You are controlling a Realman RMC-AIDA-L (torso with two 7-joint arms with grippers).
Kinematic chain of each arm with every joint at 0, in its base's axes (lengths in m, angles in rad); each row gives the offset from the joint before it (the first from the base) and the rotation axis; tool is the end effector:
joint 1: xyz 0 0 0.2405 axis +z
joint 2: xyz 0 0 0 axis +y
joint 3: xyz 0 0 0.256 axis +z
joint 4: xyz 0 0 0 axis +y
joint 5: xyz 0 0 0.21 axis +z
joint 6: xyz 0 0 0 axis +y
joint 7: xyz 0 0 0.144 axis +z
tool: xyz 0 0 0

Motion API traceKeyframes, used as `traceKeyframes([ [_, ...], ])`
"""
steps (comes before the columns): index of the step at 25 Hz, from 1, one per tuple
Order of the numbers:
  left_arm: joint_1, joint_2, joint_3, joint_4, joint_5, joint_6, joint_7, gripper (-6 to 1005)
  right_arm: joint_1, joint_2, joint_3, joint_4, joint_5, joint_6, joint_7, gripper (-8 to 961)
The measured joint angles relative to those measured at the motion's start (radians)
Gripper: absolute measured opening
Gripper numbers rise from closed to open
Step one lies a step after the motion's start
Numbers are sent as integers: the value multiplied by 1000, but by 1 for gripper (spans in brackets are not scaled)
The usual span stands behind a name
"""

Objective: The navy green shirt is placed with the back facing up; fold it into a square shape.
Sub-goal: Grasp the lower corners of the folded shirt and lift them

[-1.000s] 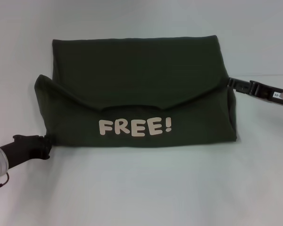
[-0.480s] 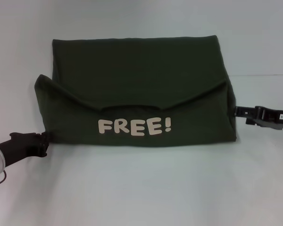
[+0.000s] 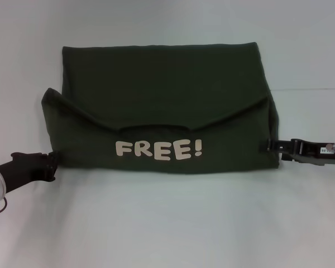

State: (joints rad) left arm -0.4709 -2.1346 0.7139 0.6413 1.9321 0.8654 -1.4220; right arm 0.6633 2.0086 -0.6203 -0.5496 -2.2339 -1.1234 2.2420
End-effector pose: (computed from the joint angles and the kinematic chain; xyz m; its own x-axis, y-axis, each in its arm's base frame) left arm -0.3357 0.3684 0.0007 0.7168 0.4829 0.5030 0.6950 -0.4356 -0.5721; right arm 0.3007 0.3953 0.0166 0.2209 -0.8146 -0.5362 -0.9753 -0.1860 -0.1193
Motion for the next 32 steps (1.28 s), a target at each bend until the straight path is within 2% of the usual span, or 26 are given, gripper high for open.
traceKeyframes([
  [8,0,2,-1,0,-1,-2,0,-2,-1,4,-2,25,1,38,-9,915],
  [14,0,2,1,0,-1,-2,0,-2,20,25,-11,34,3,72,-23,914],
  [21,0,4,0,-1,-1,-2,0,-1,22,35,-12,36,3,80,-23,912],
  [32,0,4,5,-1,-1,-2,3,-2,25,41,-29,46,2,89,-24,906],
])
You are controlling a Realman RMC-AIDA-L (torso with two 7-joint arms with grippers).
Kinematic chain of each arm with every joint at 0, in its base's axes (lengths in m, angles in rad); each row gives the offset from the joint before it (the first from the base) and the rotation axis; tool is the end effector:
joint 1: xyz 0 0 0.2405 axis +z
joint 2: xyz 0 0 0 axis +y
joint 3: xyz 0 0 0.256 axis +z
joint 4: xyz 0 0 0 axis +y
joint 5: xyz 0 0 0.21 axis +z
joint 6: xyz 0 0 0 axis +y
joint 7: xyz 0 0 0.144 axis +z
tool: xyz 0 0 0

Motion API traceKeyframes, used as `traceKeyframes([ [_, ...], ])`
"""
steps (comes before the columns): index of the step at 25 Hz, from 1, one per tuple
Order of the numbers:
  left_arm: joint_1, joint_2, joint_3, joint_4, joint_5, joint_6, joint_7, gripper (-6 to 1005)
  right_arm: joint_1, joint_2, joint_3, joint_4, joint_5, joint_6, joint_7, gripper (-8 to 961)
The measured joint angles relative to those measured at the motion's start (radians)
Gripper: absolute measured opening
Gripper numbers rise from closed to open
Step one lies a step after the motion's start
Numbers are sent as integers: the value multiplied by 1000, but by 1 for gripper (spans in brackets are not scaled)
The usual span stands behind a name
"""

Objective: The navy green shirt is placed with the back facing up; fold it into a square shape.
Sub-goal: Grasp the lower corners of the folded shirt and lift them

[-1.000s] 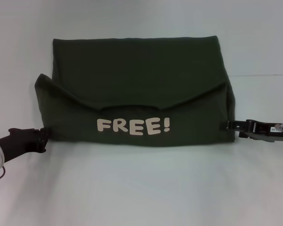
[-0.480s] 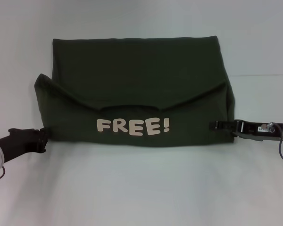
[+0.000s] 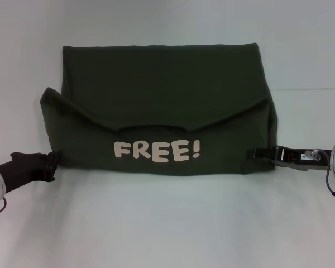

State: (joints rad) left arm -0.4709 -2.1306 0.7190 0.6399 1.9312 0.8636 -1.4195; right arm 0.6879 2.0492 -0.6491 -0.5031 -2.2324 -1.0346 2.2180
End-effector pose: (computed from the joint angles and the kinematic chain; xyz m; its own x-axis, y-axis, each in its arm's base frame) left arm -0.3363 0.3688 0.0017 0.7215 0.4818 0.4973 0.6899 -0.4382 -0.5763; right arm 0.2937 0.3969 -0.0114 0.2345 -0.8188 -0.5240 -0.9720 -0.1895 -0.1389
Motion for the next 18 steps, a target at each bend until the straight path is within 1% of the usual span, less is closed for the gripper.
traceKeyframes([
  [1,0,0,0,0,0,0,0,-2,0,0,0,0,0,0,0,905],
  [6,0,0,2,1,0,0,0,-2,-7,8,-6,-7,-1,14,-2,706],
  [9,0,0,2,1,0,1,-1,-1,-8,9,-26,-8,-1,20,-2,484],
  [14,-3,0,2,1,0,2,-1,-2,-8,9,-33,-10,-1,27,-3,249],
  [18,-7,0,2,1,0,1,-1,-1,-10,9,-32,-8,1,31,-15,99],
])
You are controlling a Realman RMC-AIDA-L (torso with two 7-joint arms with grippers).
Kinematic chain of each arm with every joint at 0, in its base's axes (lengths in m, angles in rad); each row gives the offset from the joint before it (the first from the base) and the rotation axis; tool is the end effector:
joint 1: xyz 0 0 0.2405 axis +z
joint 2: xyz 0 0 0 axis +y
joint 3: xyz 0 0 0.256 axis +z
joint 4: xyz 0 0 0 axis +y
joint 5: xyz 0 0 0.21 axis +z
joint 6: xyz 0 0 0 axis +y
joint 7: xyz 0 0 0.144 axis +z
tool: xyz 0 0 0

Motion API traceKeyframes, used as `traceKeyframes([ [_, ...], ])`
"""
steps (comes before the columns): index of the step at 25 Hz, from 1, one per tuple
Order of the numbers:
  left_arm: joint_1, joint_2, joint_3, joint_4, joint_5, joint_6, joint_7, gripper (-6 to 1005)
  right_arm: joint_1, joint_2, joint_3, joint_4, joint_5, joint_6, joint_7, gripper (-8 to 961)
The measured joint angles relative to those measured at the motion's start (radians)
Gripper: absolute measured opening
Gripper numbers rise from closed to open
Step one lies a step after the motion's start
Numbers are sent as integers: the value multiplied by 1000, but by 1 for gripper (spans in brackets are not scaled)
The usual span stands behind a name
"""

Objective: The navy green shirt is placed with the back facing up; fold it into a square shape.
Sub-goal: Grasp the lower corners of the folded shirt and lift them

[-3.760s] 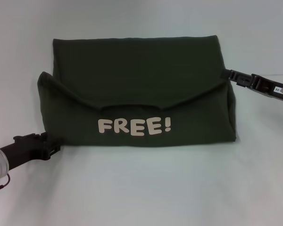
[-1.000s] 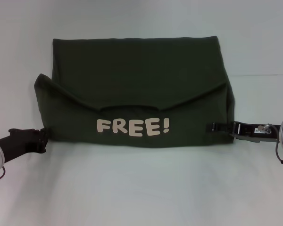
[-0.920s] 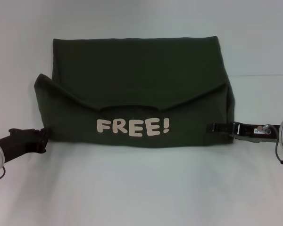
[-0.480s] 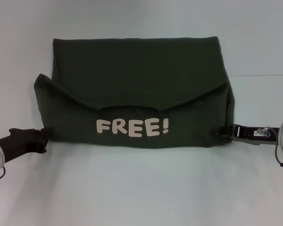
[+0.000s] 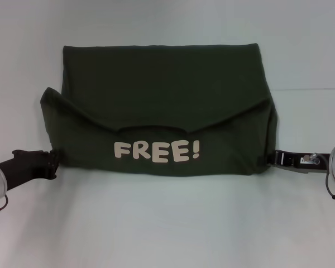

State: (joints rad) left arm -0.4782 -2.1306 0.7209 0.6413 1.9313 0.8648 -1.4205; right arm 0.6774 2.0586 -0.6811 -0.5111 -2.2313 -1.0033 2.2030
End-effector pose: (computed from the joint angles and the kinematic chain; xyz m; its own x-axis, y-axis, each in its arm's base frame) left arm -0.3331 0.3714 0.0016 0.7259 0.4758 0.4966 0.6858 -0.4452 -0.5758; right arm 0.2967 0.3954 -0.0155 0.2635 -0.8148 -0.5165 -0.9638 -0.1999 -0.1763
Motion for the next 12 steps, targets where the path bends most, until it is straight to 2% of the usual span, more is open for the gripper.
traceKeyframes([
  [2,-3,0,0,0,0,0,0,-1,-3,0,4,4,2,3,-8,24],
  [8,-6,-2,-2,1,-3,2,-1,-1,-19,0,7,2,11,4,-30,16],
  [12,16,-3,1,37,13,35,-72,-1,-50,2,9,-3,60,-35,-99,10],
])
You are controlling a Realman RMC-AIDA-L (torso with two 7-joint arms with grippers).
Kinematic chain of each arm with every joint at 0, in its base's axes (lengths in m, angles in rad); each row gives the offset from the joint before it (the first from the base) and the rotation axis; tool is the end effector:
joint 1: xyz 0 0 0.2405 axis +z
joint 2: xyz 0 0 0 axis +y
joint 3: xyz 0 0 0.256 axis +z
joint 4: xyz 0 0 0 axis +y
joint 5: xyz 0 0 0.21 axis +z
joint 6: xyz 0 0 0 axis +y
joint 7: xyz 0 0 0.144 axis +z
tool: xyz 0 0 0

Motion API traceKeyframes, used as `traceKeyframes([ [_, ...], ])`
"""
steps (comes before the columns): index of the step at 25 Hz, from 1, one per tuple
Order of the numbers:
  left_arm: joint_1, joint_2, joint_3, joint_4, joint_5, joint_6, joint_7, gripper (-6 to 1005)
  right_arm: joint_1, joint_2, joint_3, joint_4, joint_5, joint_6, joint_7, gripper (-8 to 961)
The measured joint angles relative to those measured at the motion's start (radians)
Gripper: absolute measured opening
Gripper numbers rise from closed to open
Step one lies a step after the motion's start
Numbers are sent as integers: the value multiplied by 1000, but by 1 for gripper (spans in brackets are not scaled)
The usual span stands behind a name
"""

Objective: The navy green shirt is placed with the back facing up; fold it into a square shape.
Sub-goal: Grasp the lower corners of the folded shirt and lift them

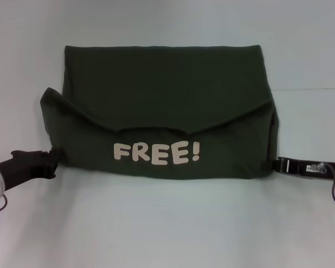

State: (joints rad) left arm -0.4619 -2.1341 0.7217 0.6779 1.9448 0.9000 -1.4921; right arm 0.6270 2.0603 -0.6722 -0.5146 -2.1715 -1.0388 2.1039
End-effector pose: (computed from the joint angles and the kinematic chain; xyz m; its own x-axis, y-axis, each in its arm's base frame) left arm -0.3316 0.3681 0.0056 0.6916 0.4939 0.5270 0.7212 -0.4330 -0.5407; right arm 0.3072 0.3817 -0.0142 0.2843 -0.7977 -0.5318 -0.9587 -0.2344 -0.1610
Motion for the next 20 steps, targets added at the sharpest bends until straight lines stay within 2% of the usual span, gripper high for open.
traceKeyframes([
  [4,47,1,-5,50,12,82,-72,-1,-46,5,0,-26,44,-57,-57,11],
  [8,97,5,-8,89,12,175,-115,-1,-122,14,1,-104,77,-156,-83,11],
  [15,166,5,-16,161,6,310,-166,-1,-190,15,12,-133,103,-262,-162,10],
  [20,195,8,-90,196,11,475,-179,-2,-241,15,76,-134,105,-363,-254,11],
])
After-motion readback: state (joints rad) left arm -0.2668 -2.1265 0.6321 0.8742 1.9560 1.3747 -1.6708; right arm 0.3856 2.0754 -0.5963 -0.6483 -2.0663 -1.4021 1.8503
